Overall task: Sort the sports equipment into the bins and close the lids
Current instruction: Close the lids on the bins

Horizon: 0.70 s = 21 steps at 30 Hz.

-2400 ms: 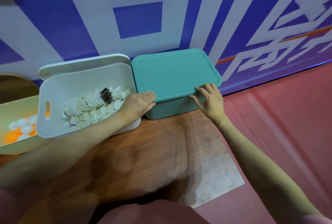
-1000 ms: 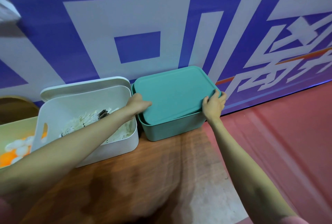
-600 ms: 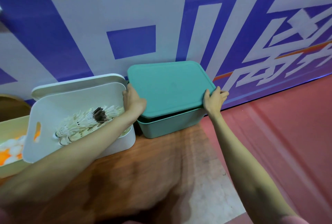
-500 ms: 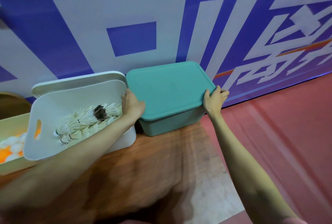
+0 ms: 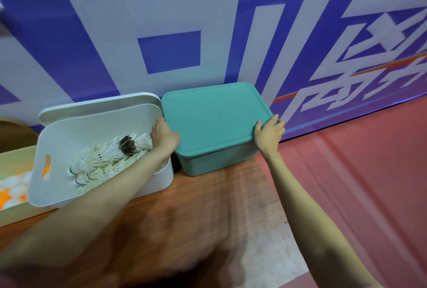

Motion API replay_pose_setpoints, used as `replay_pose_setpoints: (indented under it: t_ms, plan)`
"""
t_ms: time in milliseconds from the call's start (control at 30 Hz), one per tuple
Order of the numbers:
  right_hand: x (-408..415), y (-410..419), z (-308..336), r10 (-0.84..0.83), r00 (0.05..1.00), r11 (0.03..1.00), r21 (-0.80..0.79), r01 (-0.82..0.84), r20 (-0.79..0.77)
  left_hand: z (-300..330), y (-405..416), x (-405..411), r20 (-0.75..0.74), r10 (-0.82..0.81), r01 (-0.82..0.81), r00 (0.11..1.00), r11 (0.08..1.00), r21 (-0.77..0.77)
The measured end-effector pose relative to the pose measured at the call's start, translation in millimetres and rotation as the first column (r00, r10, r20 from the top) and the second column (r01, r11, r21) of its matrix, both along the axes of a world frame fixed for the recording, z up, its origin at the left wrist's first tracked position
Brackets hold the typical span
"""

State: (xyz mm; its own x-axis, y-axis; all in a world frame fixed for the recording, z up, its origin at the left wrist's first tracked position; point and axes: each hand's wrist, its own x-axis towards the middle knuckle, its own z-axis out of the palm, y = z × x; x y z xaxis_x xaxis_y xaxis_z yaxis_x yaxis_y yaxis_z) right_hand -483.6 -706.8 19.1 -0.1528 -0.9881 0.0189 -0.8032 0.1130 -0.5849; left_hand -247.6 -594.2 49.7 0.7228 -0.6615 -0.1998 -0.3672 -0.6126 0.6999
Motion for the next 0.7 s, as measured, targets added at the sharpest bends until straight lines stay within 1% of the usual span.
replay_pose_setpoints:
  t_ms: [67,100,167,233,267,333,400,467,500,567,700]
  plan:
    - [0,-1,0,0.001,1.000,1.000,0.007,-0.001,0.004,2,3,0,-0.012,-0.010,0.010,1.000,1.000,0.005]
    - [0,0,0,0.001,1.000,1.000,0.005,-0.001,-0.009,1,4,-1,0.016,-0.032,0.032,0.999,0.999,0.022]
    - [6,4,0,-0.004,0.996,1.000,-0.019,0.002,-0.092,1,8,-3,0.132,-0.106,0.096,0.986,0.992,0.079]
    - [16,10,-1,0.012,0.976,0.999,-0.036,-0.020,-0.218,0,13,-5,0.261,-0.218,0.195,0.940,0.975,0.111]
    - [23,13,-1,0.046,0.962,0.998,-0.030,-0.056,-0.270,-3,13,-3,0.308,-0.280,0.256,0.909,0.960,0.116]
    - [40,21,0,0.179,0.919,0.981,-0.002,-0.192,-0.350,-3,10,5,0.363,-0.421,0.387,0.831,0.907,0.167]
    - [57,26,2,0.350,0.853,0.927,0.014,-0.374,-0.388,4,-1,19,0.327,-0.567,0.489,0.756,0.822,0.293]
    - [75,26,4,0.518,0.764,0.840,0.059,-0.540,-0.385,18,-15,36,0.233,-0.686,0.570,0.690,0.713,0.409]
    - [84,25,5,0.582,0.718,0.797,0.096,-0.596,-0.383,25,-21,42,0.188,-0.730,0.601,0.657,0.658,0.452]
    - [99,22,5,0.638,0.664,0.757,0.159,-0.634,-0.390,32,-29,54,0.123,-0.778,0.643,0.616,0.587,0.492]
    - [112,21,1,0.616,0.672,0.778,0.186,-0.600,-0.411,24,-25,69,0.113,-0.826,0.698,0.552,0.532,0.479]
